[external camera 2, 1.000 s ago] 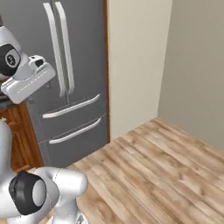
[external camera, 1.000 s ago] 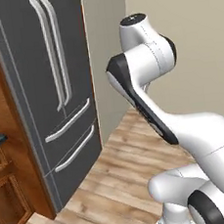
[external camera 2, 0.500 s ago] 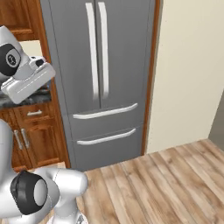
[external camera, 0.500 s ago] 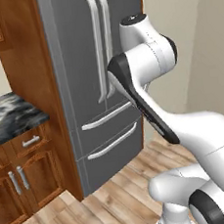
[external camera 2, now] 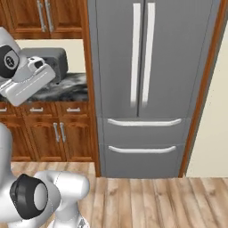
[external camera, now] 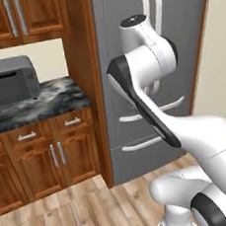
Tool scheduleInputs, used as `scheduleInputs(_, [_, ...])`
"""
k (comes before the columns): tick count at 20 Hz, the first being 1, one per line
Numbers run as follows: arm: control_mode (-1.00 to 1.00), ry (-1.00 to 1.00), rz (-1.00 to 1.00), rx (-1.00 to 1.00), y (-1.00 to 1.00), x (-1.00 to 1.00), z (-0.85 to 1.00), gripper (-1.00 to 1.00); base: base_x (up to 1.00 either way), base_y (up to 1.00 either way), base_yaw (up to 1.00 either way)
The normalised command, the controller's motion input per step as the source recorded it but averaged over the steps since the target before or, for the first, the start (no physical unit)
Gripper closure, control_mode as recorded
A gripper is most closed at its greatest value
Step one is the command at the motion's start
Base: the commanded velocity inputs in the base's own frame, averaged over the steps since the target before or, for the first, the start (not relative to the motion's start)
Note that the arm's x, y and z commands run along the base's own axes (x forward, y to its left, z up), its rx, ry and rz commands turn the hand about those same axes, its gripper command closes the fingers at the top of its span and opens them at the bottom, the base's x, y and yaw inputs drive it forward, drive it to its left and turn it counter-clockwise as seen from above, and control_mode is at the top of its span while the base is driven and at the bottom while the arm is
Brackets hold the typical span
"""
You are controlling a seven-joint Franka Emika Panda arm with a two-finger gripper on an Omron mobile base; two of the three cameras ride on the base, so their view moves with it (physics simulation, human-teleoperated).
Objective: Move the hot dog bun to the plate on the dining table and place the condiment next to that plate. Then navigate to the fridge and take the sausage and place it on the plate as well.
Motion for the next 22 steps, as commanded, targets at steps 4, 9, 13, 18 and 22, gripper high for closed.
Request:
scheduleInputs(4, [1.00,0.00,0.00,0.00,0.00,0.00,0.00,-1.00,0.45,-0.65,0.40])
scheduleInputs(9, [1.00,0.00,0.00,0.00,0.00,0.00,0.00,-1.00,0.67,-0.86,0.27])
scheduleInputs(13, [1.00,0.00,0.00,0.00,0.00,0.00,0.00,-1.00,0.72,-0.96,0.20])
scheduleInputs(18, [1.00,0.00,0.00,0.00,0.00,0.00,0.00,-1.00,0.04,-0.54,0.07])
scheduleInputs(22, [1.00,0.00,0.00,0.00,0.00,0.00,0.00,-1.00,-0.49,-0.02,-0.03])
